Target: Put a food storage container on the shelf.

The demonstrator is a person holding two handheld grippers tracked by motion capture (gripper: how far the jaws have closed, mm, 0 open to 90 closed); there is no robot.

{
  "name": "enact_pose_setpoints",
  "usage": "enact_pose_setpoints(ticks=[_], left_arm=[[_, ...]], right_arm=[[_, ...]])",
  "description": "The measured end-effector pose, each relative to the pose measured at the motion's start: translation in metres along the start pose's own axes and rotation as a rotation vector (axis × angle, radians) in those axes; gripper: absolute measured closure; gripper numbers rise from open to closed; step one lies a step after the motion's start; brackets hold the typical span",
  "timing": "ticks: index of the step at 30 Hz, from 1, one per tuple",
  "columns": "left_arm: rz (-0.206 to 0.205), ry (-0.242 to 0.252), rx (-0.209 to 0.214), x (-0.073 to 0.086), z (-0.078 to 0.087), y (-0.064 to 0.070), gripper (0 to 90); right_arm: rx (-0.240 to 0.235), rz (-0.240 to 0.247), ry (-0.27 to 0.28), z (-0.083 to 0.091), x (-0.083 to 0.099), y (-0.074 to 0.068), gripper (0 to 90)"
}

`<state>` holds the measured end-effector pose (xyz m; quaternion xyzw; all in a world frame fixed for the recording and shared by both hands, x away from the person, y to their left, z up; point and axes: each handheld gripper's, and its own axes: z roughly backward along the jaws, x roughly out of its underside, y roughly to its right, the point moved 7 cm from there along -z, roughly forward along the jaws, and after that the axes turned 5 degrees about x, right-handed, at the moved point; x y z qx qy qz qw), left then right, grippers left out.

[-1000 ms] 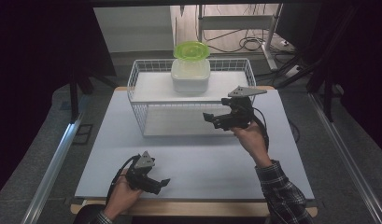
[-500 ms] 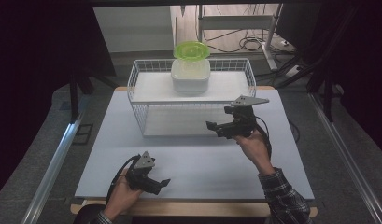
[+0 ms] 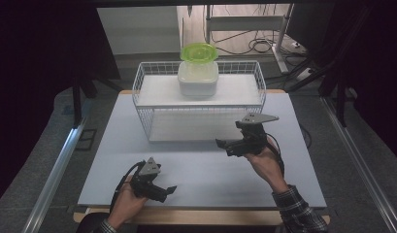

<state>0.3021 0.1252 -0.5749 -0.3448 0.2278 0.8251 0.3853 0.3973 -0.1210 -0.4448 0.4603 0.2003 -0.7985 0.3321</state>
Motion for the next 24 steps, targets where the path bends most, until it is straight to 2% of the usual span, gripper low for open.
enact_pose_setpoints(ticks=[12, 24], left_arm=[[0.004, 0.009, 0.0, 0.0, 0.0, 0.0, 1.3], [-0.001, 0.012, 0.0, 0.0, 0.0, 0.0, 1.2]], right_arm=[[0.027, 0.016, -0.026, 0.002, 0.025, -0.001, 0.0], [0.068, -0.001, -0.048, 0.007, 0.057, 0.01, 0.0]])
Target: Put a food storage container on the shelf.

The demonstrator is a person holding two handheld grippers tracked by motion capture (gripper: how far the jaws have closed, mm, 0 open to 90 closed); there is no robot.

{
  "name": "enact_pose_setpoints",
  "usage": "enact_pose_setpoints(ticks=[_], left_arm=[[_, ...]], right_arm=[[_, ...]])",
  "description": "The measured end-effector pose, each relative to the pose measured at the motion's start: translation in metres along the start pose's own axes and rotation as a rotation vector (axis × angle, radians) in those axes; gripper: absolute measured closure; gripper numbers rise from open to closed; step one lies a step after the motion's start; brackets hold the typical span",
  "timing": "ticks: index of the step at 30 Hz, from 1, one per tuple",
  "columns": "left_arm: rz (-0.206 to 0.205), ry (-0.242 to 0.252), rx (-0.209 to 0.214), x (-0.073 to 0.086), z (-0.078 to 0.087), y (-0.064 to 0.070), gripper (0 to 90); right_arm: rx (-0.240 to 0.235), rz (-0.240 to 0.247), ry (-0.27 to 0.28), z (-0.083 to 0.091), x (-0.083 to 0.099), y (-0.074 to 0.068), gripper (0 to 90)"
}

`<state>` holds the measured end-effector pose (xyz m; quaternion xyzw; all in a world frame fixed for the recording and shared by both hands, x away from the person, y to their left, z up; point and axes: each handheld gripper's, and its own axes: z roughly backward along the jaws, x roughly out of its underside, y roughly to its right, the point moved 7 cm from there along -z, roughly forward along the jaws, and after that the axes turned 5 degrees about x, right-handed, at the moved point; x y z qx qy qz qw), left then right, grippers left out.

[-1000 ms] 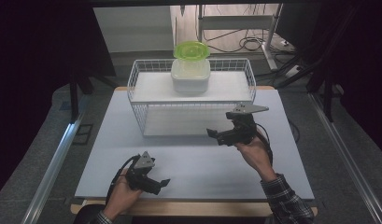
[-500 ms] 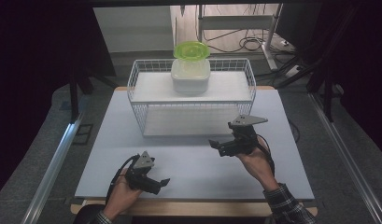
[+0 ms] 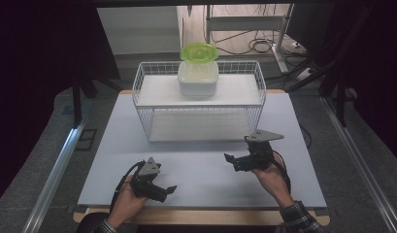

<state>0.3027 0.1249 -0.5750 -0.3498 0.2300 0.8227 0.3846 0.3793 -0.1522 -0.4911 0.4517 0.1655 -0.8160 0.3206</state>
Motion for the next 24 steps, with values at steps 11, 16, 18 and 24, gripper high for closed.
enact_pose_setpoints(ticks=[11, 16, 18, 24], left_arm=[[-0.003, -0.002, 0.001, 0.001, -0.001, 0.0, 1.1], [-0.003, -0.002, 0.0, 0.001, -0.001, 0.0, 1.1], [-0.004, -0.001, 0.0, 0.001, -0.001, 0.0, 1.1], [-0.007, -0.005, 0.003, 0.001, -0.002, 0.001, 1.1]], right_arm=[[0.029, 0.011, -0.049, -0.003, 0.03, 0.004, 0.0], [0.028, 0.006, -0.074, -0.004, 0.042, 0.003, 0.0], [0.028, 0.009, -0.081, -0.003, 0.045, 0.002, 0.0], [0.035, 0.019, -0.115, -0.006, 0.057, 0.002, 0.0]])
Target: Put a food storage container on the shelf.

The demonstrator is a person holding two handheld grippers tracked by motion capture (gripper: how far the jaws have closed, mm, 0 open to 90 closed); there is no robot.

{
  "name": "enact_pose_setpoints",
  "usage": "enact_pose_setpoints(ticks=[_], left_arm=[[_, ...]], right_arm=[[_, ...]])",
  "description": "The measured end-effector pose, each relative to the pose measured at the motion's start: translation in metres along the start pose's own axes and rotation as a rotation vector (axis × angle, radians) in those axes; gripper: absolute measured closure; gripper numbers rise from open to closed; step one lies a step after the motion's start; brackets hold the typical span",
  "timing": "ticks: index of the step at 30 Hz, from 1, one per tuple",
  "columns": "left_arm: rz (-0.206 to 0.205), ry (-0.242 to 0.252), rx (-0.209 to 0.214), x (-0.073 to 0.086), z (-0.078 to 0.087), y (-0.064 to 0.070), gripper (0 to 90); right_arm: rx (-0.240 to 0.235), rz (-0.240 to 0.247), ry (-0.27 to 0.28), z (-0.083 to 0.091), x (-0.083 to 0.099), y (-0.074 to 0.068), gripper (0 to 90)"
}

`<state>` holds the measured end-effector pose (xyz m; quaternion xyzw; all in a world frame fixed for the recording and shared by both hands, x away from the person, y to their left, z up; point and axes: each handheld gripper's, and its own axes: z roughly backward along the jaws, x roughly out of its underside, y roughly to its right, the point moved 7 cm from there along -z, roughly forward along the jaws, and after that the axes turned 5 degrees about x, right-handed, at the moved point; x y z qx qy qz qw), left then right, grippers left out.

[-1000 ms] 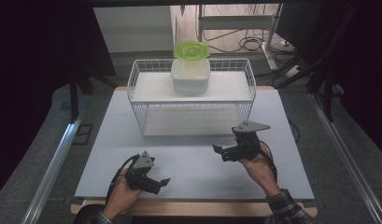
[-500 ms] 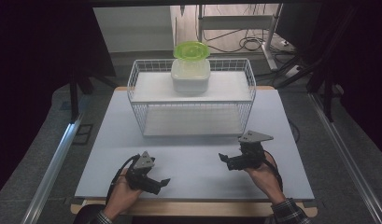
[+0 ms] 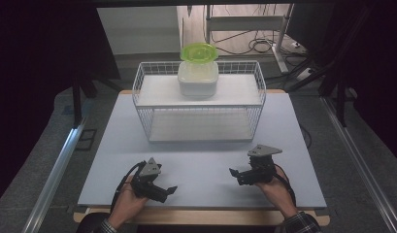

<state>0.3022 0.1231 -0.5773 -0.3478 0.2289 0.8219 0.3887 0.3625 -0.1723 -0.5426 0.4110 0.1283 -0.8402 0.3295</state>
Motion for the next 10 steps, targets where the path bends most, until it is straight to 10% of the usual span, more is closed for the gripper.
enact_pose_setpoints(ticks=[10], left_arm=[[0.0, 0.001, -0.003, 0.0, 0.0, 0.0, 1.1]], right_arm=[[0.004, 0.001, -0.093, -0.013, 0.016, -0.001, 0.0]])
